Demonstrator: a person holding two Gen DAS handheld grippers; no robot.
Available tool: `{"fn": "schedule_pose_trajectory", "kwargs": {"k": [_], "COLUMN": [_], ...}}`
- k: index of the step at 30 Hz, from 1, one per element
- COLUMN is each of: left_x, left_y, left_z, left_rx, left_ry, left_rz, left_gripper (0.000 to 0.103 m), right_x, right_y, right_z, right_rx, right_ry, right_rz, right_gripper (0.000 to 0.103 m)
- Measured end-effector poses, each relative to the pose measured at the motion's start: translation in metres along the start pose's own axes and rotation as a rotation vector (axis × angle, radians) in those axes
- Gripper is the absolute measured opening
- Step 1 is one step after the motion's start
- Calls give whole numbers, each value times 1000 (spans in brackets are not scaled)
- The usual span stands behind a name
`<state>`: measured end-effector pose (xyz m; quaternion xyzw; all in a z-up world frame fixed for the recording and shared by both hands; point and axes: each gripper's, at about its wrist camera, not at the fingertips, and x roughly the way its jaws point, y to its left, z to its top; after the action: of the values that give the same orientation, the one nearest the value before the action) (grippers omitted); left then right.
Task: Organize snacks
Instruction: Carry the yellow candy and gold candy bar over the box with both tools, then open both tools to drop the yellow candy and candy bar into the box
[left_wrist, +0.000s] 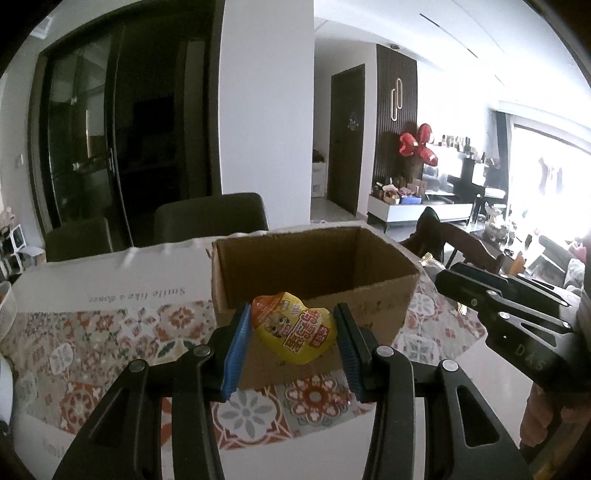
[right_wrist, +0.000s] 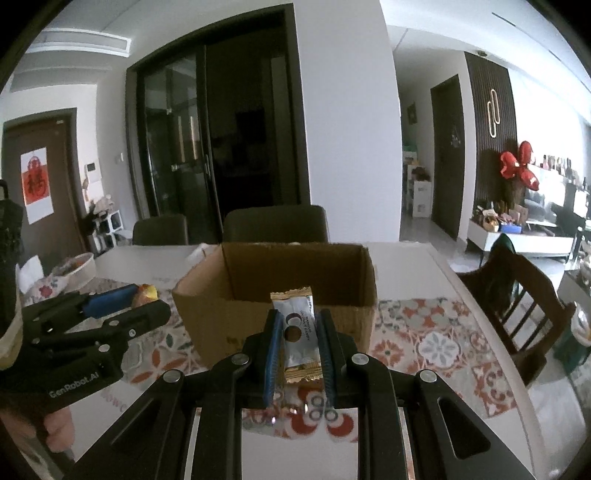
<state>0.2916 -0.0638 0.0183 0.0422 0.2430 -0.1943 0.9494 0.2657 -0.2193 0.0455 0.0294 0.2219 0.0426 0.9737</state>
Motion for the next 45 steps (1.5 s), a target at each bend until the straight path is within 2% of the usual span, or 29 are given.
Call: {"fn": "schedule_pose_trajectory", "kwargs": {"k": [14,23,31,33,35,38,39,40,41,45], "left_x": [38,77,111,118,119,117,116,113,111,93], "left_y": [10,16,15,16,16,16,15,15,15,14], "left_z": [47,70,79,79,79,78,78,78,77,73], "left_rx": [16,27,39,34,29,39,42,43,43,64], "left_ry": [9,60,123,141,141,128,126,121,113,66], "left_rz": [-33,-44,-41,-31,-30,-9,-5,4,10,23], "left_gripper": [44,45,45,48,61,65,66,68,69,74], "right_x": [39,69,97,102,107,109,109,109,107,93], "right_y": [-12,-20,-27,-28,-29,-30,-30,-30,-31,-28], "right_z": [38,53,56,56,56,55,54,55,54,52], "right_rx": [1,22,40,47,49,49,50,53,55,43], "right_ry": [-17,0,50,59,72,81,84,86,83,52], "right_rz": [19,10,0,-5,-13,-26,-26,-30,-36,-73], "right_gripper": [21,21,21,21,21,23,31,47,52,56]}}
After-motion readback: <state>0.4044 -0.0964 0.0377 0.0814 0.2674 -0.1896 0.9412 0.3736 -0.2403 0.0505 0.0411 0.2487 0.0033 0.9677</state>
